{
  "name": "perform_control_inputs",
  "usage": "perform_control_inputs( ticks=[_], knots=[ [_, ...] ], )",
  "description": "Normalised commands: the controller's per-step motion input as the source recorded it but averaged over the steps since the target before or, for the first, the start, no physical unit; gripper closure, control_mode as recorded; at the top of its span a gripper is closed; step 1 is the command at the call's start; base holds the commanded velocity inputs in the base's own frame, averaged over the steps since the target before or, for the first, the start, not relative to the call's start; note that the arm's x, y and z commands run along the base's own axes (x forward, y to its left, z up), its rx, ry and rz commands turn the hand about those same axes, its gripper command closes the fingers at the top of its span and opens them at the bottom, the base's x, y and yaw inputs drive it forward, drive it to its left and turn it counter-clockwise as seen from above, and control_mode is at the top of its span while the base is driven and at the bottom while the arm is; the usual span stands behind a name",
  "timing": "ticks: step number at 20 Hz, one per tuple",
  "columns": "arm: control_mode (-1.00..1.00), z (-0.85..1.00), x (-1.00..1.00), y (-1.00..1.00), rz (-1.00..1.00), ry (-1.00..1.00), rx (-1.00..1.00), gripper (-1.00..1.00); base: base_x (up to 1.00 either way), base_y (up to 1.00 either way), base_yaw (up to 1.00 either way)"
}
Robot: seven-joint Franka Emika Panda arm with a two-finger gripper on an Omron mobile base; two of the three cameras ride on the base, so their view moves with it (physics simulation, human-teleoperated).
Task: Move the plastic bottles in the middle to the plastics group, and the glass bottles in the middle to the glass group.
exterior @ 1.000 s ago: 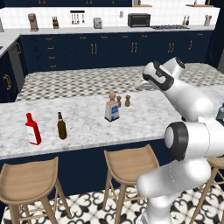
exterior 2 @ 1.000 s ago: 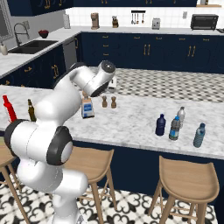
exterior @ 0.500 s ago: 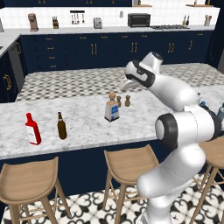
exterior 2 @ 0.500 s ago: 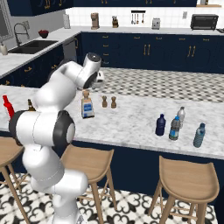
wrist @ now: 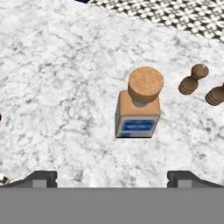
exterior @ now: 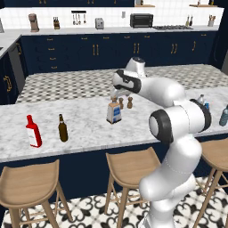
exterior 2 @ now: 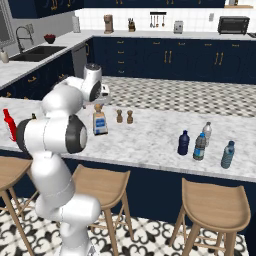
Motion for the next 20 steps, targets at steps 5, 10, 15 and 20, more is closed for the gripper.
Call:
perform_control_inputs(
  ticks=[5,10,15,20],
  knots=[
    [-1.00,-0.19,0.47,0.00,-0.01,0.01,-0.02,-1.00,0.00,0.00,0.00],
    [-1.00,-0.16,0.38,0.00,-0.02,0.01,-0.03,-1.00,0.00,0.00,0.00],
    [-1.00,-0.26,0.32,0.06,-0.01,0.01,-0.01,-1.00,0.00,0.00,0.00],
    [-1.00,-0.24,0.32,0.04,0.00,0.01,-0.02,-1.00,0.00,0.00,0.00]
  ],
)
